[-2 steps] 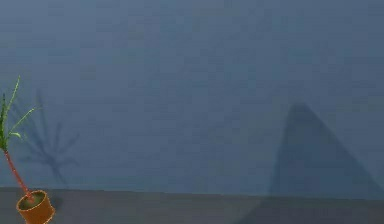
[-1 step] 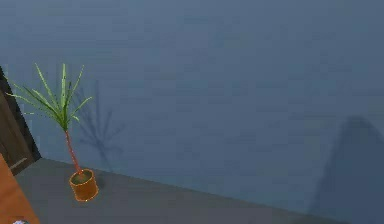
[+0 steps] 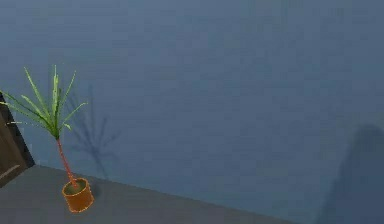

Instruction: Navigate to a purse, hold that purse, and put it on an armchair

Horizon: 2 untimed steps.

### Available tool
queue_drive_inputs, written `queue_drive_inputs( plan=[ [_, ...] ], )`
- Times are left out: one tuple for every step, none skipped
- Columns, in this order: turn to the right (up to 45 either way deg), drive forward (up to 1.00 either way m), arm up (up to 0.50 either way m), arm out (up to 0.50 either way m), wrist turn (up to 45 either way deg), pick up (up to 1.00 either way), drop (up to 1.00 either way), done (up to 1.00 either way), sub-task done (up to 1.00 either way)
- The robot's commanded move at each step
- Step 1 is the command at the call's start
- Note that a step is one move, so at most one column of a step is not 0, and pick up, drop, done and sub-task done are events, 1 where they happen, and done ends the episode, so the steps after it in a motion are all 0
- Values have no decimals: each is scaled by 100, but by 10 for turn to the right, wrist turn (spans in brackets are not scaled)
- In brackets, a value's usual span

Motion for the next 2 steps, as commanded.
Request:
queue_drive_inputs(
  plan=[
    [-30, 0, 0, 0, 0, 0, 0, 0, 0],
    [0, 25, 0, 0, 0, 0, 0, 0, 0]
  ],
)
